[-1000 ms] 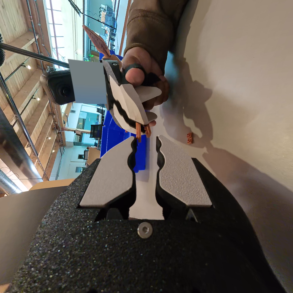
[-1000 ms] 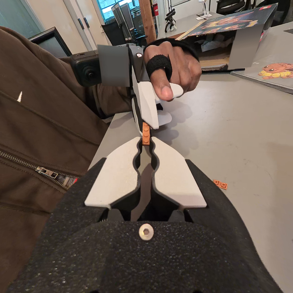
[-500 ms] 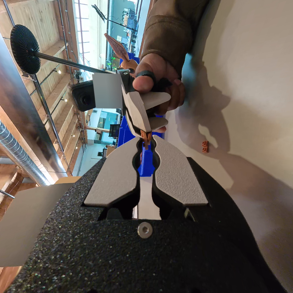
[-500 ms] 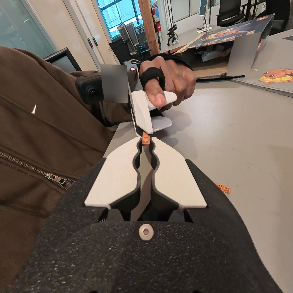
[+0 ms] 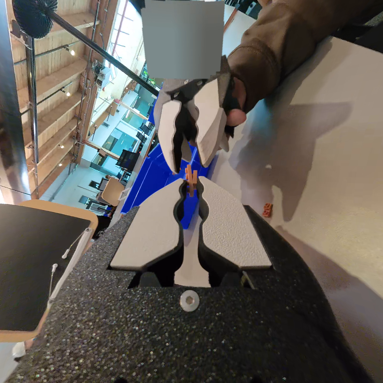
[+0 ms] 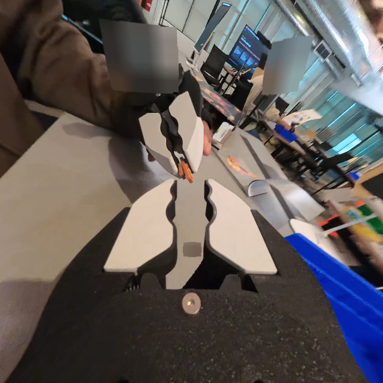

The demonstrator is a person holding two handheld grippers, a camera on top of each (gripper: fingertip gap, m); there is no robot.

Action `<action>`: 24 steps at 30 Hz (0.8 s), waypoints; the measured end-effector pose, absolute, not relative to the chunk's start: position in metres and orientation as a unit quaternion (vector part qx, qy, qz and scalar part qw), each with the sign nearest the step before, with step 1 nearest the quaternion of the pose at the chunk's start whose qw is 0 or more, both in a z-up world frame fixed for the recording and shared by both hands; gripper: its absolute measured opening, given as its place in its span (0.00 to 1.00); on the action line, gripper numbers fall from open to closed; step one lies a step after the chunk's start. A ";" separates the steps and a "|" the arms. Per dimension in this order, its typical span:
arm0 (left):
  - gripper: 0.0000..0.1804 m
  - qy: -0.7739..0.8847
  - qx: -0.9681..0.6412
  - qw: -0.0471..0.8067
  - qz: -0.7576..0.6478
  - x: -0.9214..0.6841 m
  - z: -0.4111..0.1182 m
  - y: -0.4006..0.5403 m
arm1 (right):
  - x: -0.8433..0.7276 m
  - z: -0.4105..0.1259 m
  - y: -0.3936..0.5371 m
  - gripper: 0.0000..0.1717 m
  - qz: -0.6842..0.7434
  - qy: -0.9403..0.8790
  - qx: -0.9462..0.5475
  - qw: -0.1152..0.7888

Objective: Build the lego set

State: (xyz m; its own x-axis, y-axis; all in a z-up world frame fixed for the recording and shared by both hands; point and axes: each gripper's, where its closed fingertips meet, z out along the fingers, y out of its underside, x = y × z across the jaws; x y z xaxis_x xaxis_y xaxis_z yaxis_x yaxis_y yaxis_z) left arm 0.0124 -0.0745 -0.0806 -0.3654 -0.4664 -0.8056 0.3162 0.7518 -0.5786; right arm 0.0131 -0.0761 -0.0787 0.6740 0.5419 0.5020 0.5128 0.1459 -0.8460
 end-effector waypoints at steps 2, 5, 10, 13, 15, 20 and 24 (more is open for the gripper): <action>0.05 0.754 -0.052 0.555 -0.347 0.013 -0.083 -0.075 | 0.010 -0.080 -0.077 0.13 -0.010 -0.417 -0.645 0.640; 0.05 0.763 -0.050 0.546 -0.343 0.013 -0.088 -0.078 | 0.007 -0.084 -0.077 0.11 -0.016 -0.428 -0.644 0.633; 0.05 0.769 -0.048 0.536 -0.343 0.012 -0.090 -0.081 | 0.005 -0.091 -0.077 0.07 -0.019 -0.438 -0.649 0.622; 0.05 0.771 -0.049 0.532 -0.347 0.011 -0.090 -0.081 | 0.004 -0.090 -0.077 0.07 -0.020 -0.441 -0.647 0.622; 0.05 0.773 -0.050 0.531 -0.345 0.011 -0.090 -0.081 | 0.004 -0.091 -0.077 0.06 -0.024 -0.443 -0.647 0.621; 0.05 0.776 -0.057 0.530 -0.337 0.012 -0.092 -0.080 | 0.006 -0.092 -0.077 0.05 -0.039 -0.447 -0.649 0.614; 0.05 0.778 -0.064 0.531 -0.329 0.014 -0.092 -0.080 | 0.007 -0.092 -0.077 0.05 -0.048 -0.448 -0.651 0.610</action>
State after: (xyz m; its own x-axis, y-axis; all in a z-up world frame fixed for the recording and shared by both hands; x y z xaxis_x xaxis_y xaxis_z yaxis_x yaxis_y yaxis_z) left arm 0.0138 -0.0800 -0.0917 -0.4272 -0.4488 -0.7849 0.2495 0.7759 -0.5794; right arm 0.0072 -0.0767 -0.0917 0.5932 0.5250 0.6102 0.6433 0.1465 -0.7515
